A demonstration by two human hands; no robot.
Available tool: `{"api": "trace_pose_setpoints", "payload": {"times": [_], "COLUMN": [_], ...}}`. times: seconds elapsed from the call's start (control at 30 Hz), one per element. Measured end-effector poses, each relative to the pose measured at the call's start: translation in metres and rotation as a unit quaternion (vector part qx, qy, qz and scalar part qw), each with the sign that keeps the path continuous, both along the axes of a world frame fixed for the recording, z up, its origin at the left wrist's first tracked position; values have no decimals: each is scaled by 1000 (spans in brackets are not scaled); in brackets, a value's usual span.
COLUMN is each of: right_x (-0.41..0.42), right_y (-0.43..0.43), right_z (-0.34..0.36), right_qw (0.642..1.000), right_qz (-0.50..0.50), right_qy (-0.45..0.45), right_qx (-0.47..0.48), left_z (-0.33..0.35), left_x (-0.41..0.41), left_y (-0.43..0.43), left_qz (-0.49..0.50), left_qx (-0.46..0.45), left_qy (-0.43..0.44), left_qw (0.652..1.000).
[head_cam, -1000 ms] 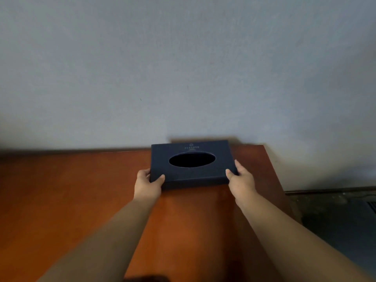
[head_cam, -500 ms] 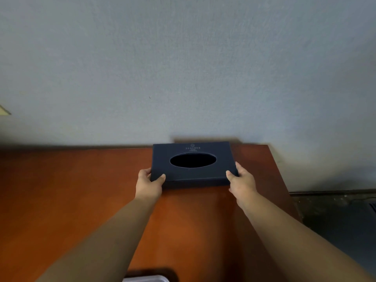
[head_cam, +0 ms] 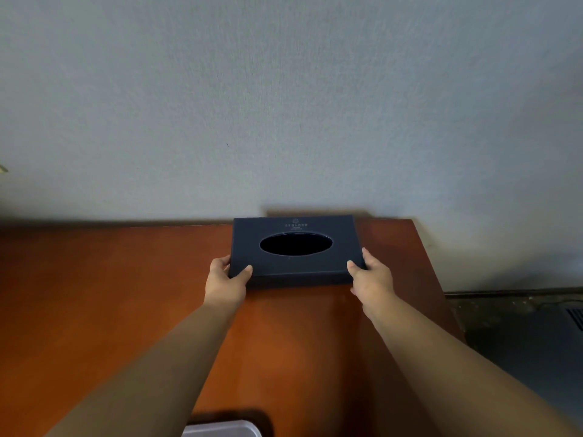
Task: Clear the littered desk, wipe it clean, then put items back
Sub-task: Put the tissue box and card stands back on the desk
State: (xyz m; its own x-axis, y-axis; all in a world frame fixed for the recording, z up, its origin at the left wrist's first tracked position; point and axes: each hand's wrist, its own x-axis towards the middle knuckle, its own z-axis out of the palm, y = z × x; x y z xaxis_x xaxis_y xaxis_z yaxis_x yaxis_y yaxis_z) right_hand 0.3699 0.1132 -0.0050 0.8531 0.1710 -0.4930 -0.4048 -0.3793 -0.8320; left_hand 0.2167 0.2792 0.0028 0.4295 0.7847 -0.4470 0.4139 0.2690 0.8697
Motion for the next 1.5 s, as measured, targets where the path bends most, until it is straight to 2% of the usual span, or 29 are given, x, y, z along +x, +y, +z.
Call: {"api": "trace_pose_setpoints", "payload": {"times": [0.37, 0.47, 0.6, 0.7, 0.77, 0.83, 0.9, 0.93, 1.0, 1.1, 1.23, 1.5], "right_x": [-1, -2, -7, -22, -39, -60, -85, -97, -121, -148, -174, -231], "right_y": [0, 3, 4, -3, -9, -17, -24, -28, -38, -51, -64, -83], "right_z": [1, 10, 29, 36, 39, 41, 46, 47, 50, 55, 75, 105], "right_qw": [1000, 996, 972, 968, 961, 947, 929, 917, 894, 881, 880, 867], "right_qz": [11, 48, 114, 112, 127, 163, 202, 222, 254, 266, 246, 274], "right_qy": [-3, -38, -101, -129, -156, -186, -214, -230, -257, -265, -267, -310], "right_qx": [-8, -72, -177, -184, -191, -203, -223, -237, -263, -288, -305, -277], "left_z": [1, 3, 10, 18, 24, 29, 29, 27, 25, 27, 34, 56], "left_x": [-2, -1, -1, -7, -19, -36, -58, -70, -92, -124, -164, -220], "left_y": [0, 6, 7, 2, -5, -16, -30, -36, -40, -28, -12, -52], "left_qz": [5, -7, -10, -11, -46, -113, -182, -210, -274, -390, -401, -356], "left_qx": [-5, -6, -1, 0, 61, 184, 316, 355, 377, 327, 314, 348], "left_qy": [6, 19, 36, 8, 34, 90, 132, 147, 188, 279, 310, 271], "left_qw": [1000, 1000, 999, 1000, 996, 972, 922, 899, 864, 814, 803, 824]}}
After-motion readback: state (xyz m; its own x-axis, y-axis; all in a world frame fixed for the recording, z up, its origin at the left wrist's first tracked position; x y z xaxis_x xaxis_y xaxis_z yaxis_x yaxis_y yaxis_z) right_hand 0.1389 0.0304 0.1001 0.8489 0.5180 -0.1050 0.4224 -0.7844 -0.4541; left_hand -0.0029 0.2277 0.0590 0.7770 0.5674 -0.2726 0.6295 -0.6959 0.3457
